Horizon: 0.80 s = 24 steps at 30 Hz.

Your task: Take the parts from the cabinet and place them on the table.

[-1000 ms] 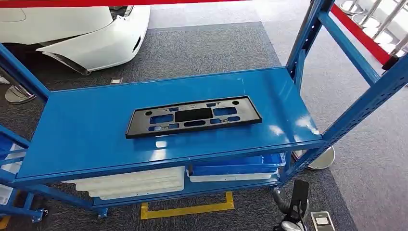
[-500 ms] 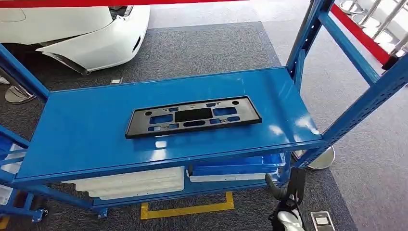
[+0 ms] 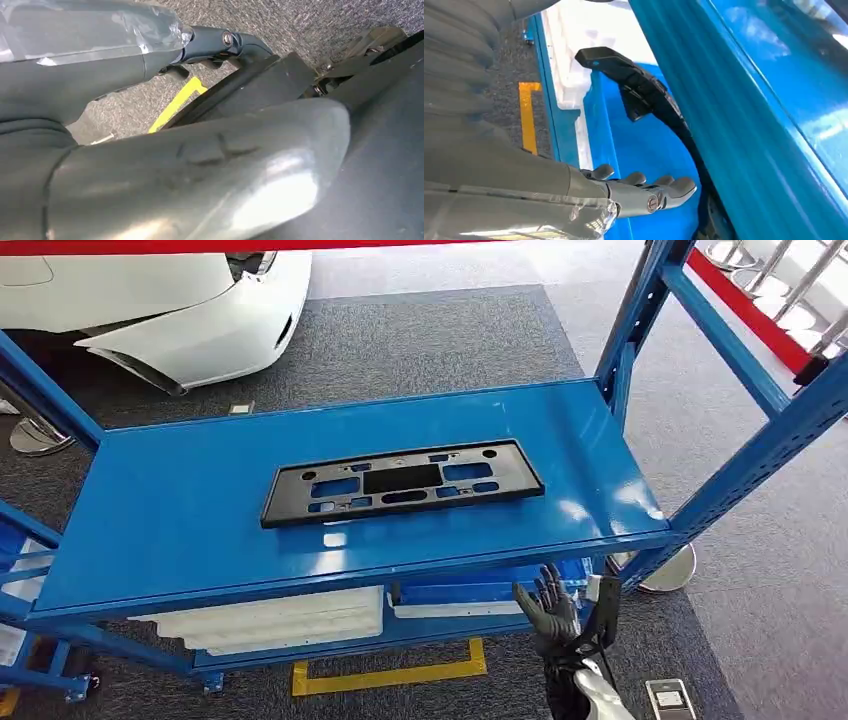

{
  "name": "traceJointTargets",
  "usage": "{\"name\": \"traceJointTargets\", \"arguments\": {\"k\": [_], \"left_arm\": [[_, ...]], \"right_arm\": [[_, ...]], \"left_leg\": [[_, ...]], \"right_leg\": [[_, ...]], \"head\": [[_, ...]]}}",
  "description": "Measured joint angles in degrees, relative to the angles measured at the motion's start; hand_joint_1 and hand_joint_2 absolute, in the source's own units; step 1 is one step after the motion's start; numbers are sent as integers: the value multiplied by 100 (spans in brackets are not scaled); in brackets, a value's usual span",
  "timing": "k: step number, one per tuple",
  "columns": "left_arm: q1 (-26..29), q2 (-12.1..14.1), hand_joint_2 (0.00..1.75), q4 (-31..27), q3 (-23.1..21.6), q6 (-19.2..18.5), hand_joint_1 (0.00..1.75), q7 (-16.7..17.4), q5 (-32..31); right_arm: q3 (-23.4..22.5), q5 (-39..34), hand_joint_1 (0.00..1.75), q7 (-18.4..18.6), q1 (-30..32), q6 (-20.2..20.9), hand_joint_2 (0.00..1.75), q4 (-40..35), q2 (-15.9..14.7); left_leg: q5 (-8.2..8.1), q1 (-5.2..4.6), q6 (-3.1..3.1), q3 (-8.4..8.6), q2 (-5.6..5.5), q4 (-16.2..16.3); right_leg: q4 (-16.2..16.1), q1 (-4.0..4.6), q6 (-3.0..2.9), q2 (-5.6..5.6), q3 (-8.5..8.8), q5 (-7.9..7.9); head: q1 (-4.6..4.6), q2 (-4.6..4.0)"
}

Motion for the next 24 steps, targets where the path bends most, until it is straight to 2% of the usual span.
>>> {"name": "traceJointTargets", "arguments": {"k": [14,15,19,24], "left_arm": [[0,0,0,2,0,13,0,0,44],[0,0,0,2,0,20,0,0,44],[0,0,0,2,0,20,0,-4,2],[-2,0,0,5,-9,9,0,-15,-53]], "right_arm": [[273,4,0,2,-107,-96,175,-2,-31],[289,4,0,2,-117,-96,0,-2,-31],[370,-67,0,115,-151,11,0,-2,-31],[514,-542,0,562,-166,647,0,2,-11]], "left_leg": [[0,0,0,0,0,0],[0,0,0,0,0,0],[0,0,0,0,0,0],[0,1,0,0,0,0]], "right_leg": [[0,0,0,0,0,0],[0,0,0,0,0,0],[0,0,0,0,0,0],[0,1,0,0,0,0]], "head": [[0,2],[0,2],[2,2],[0,0]]}}
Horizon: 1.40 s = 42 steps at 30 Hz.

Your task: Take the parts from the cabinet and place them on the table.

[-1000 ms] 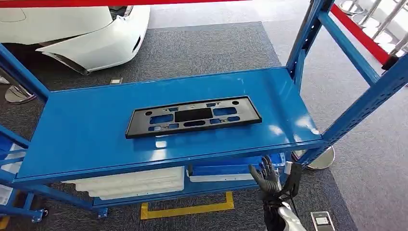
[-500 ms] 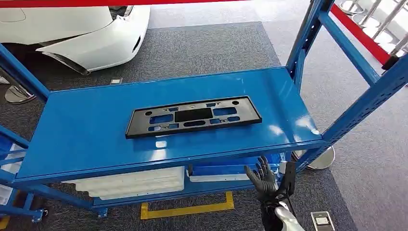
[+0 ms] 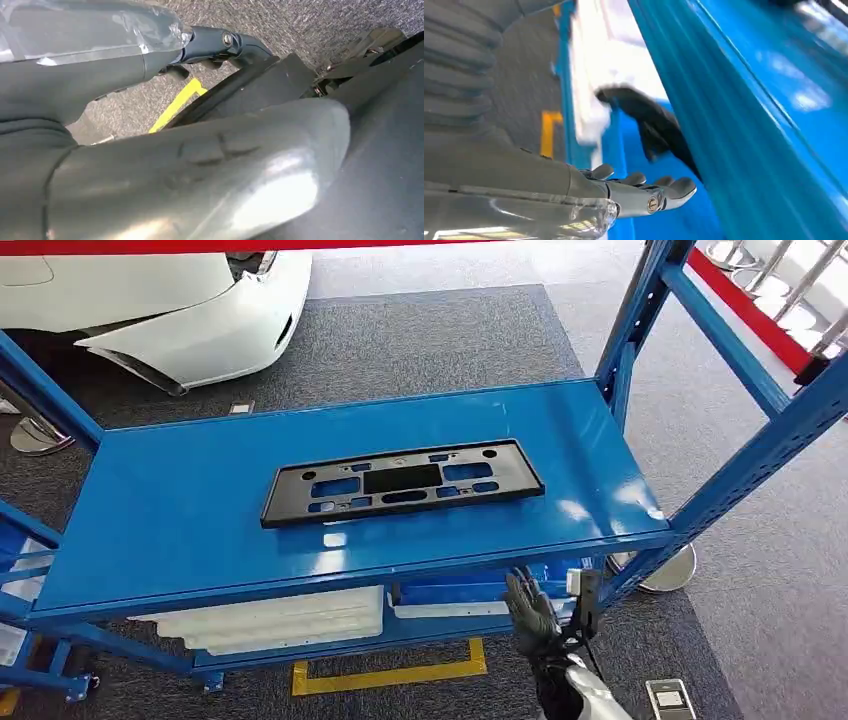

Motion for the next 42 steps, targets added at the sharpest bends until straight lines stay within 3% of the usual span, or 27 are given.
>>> {"name": "traceJointTargets", "arguments": {"k": [5,12,19,31,35,42], "left_arm": [[-7,0,0,0,-4,-11,0,4,-59],[-13,0,0,0,-11,-11,0,11,-76],[-15,0,0,0,-11,-9,0,9,-133],[-136,-2,0,0,-122,-72,0,125,-304],[-164,-2,0,0,-146,-74,0,148,-317],[-179,-2,0,0,-157,-66,0,166,-363]], "right_arm": [[221,-334,0,175,-42,380,0,13,210],[518,-437,0,199,-146,406,0,46,437],[748,-745,0,382,-164,710,0,94,643],[1418,-1662,0,900,-349,1492,0,478,1130],[1667,-2172,0,1217,-392,1558,0,653,1307],[1930,-2710,0,1464,-475,1562,0,922,1445]], "left_leg": [[0,5,0,0,0,-1],[1,5,-1,-1,-1,-1],[0,5,-1,-2,-1,-1],[1,9,-1,-2,-1,-2],[1,9,-1,-2,-1,-2],[1,8,-1,-3,0,-2]], "right_leg": [[0,6,0,1,0,0],[0,7,-1,0,0,0],[-1,7,-1,0,0,0],[-1,12,-1,1,0,-1],[-1,12,-1,1,0,-1],[-2,11,-1,2,0,-1]], "head": [[-2,2],[-2,2],[4,0],[2,2],[4,0],[-2,2]]}}
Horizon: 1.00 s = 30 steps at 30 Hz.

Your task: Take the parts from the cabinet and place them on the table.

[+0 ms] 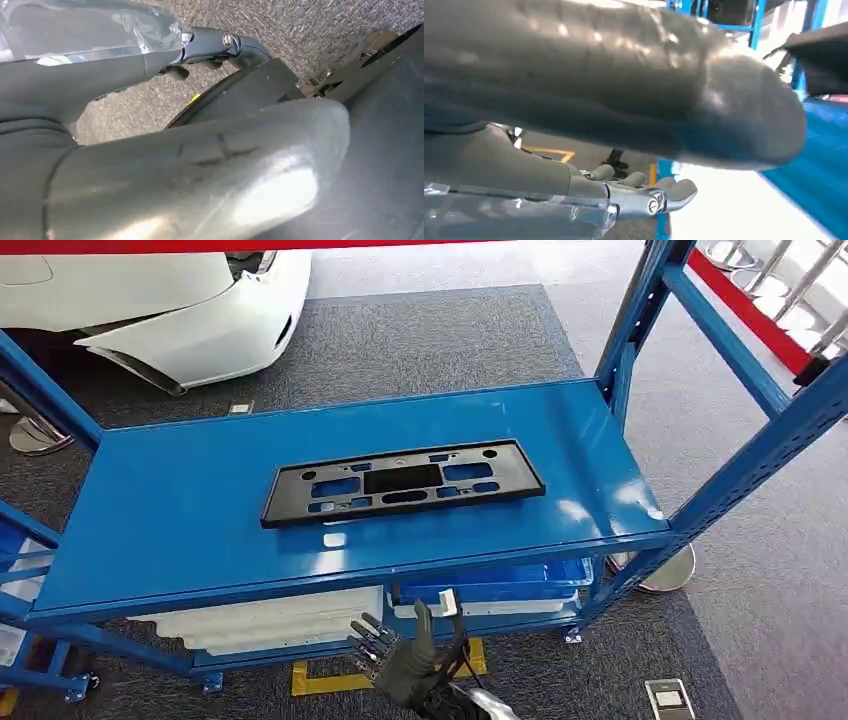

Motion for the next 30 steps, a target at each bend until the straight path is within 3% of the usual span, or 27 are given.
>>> {"name": "traceJointTargets", "arguments": {"k": [4,10,13,17,24,30], "left_arm": [[-29,0,0,0,-20,0,0,39,-61],[-86,-2,0,0,-72,-65,0,57,-129],[-96,-2,0,0,-107,-101,0,52,-131],[-85,-2,0,0,-118,-74,0,-9,-85],[-39,0,0,0,-118,-42,0,-63,-50],[0,0,0,2,-118,-44,0,-136,-46]], "right_arm": [[87,-364,0,122,-50,80,0,111,28],[290,-972,0,291,-208,627,0,232,96],[475,-718,0,-121,-319,765,0,262,125],[708,152,0,-938,-544,301,0,218,118],[721,1068,0,-1229,-685,-455,0,-283,-57],[660,1690,0,-1023,-684,-754,0,-1230,-426]], "left_leg": [[0,0,0,1,0,0],[0,0,0,1,0,1],[0,1,0,1,1,1],[1,1,0,1,0,1],[1,-1,0,2,2,1],[1,0,0,2,2,2]], "right_leg": [[0,0,0,1,0,0],[0,0,0,1,0,1],[0,1,0,1,0,1],[0,0,0,1,0,0],[0,-1,1,3,1,1],[-2,-1,1,3,1,1]], "head": [[4,-2],[7,-2],[4,-2],[0,-2],[7,-2],[9,0]]}}
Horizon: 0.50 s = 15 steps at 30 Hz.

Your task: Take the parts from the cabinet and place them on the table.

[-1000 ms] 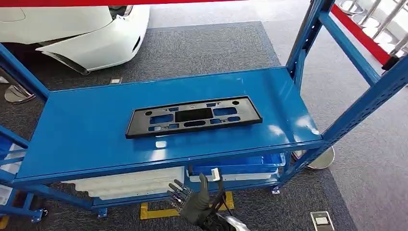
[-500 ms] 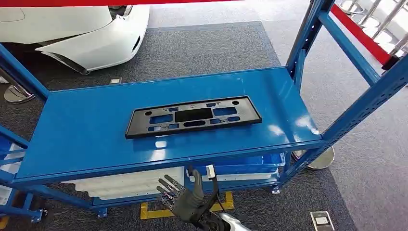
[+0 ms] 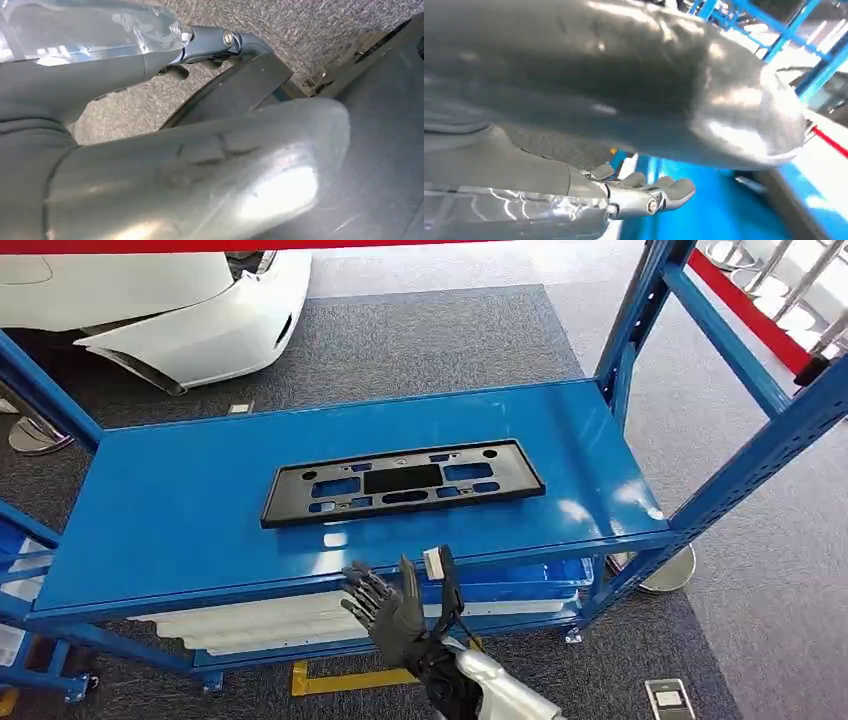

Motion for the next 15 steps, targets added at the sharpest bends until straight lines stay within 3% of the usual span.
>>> {"name": "traceJointTargets", "arguments": {"k": [15], "left_arm": [[72,0,0,4,7,42,0,-94,35]], "right_arm": [[-286,1403,0,46,85,-77,0,-1868,-417]], "left_leg": [[0,1,0,0,0,0]], "right_leg": [[0,1,0,0,-1,0]], "head": [[0,0]]}}
